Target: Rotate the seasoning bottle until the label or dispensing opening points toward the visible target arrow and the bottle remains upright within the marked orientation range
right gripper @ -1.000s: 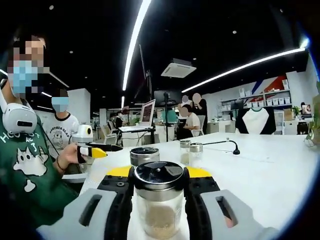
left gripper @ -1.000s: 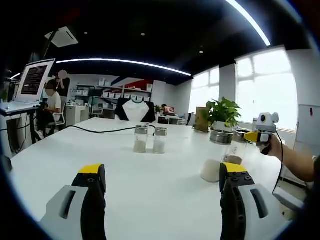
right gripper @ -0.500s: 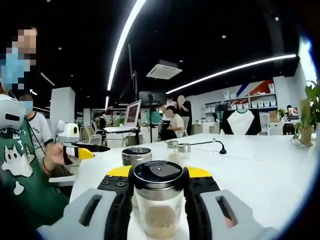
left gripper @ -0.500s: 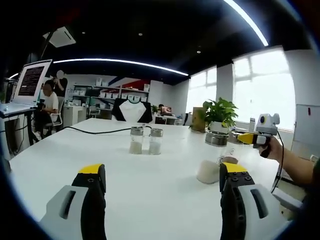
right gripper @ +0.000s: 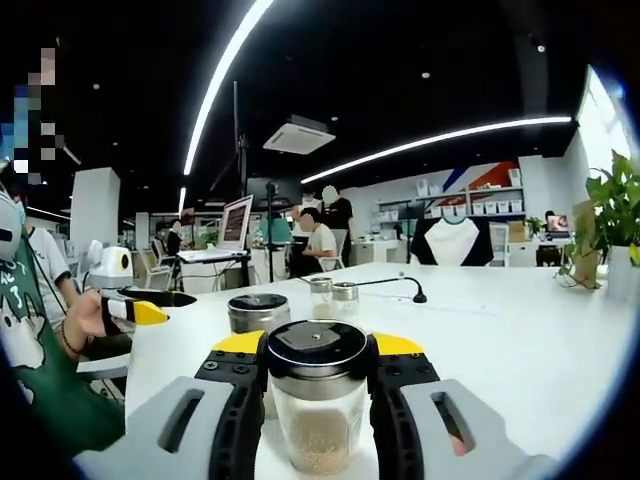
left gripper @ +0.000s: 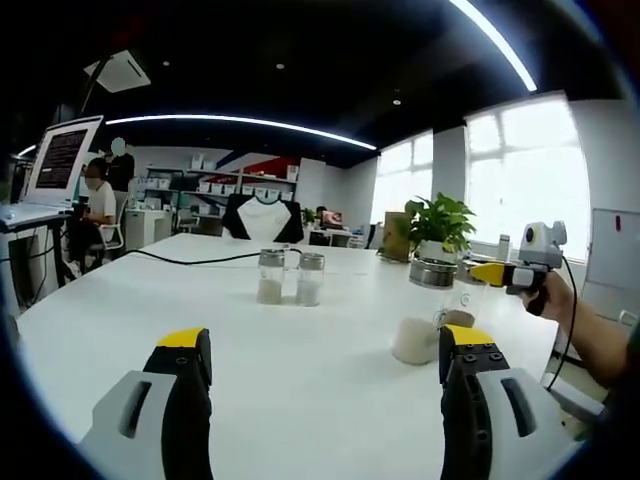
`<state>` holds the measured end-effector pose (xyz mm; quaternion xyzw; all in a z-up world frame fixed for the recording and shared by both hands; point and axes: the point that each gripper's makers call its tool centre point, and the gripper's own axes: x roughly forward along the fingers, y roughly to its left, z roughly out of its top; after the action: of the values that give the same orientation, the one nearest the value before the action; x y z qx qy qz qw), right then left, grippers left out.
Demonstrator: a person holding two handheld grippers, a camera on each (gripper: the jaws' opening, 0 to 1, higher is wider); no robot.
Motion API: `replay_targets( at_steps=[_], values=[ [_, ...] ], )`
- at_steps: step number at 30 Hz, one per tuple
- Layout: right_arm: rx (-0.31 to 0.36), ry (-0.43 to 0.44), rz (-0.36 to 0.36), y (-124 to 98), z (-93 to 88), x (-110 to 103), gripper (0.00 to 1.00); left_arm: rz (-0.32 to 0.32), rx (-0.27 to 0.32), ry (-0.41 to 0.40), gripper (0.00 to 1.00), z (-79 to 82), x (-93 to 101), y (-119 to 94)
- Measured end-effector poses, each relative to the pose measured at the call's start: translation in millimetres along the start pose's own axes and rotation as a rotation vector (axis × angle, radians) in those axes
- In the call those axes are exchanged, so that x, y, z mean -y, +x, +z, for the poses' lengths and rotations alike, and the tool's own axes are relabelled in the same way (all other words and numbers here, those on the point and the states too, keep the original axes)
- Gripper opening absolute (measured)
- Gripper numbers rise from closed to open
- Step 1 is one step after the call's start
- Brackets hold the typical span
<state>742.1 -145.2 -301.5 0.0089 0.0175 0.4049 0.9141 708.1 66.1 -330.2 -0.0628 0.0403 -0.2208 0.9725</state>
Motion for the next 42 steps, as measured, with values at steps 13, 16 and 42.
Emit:
replay_targets(
  at_steps=[13,16,42],
  values=[
    [0.001,-0.002,-0.117,1,0.4,4,0.37,0.005,-0.003,-0.008,1.00,-1.2,-1.0,-1],
    [0.001,-0.005,-0.142,0,0.4,4,0.37,0.005,-0.001,-0.009,1.00,-1.0,-0.8,-1],
    [-0.023,0.009,-0.353,-1,-3.1,12,0.38,0.020,0.001,-0.017,0.99,-1.2,-5.5,-2]
  ],
)
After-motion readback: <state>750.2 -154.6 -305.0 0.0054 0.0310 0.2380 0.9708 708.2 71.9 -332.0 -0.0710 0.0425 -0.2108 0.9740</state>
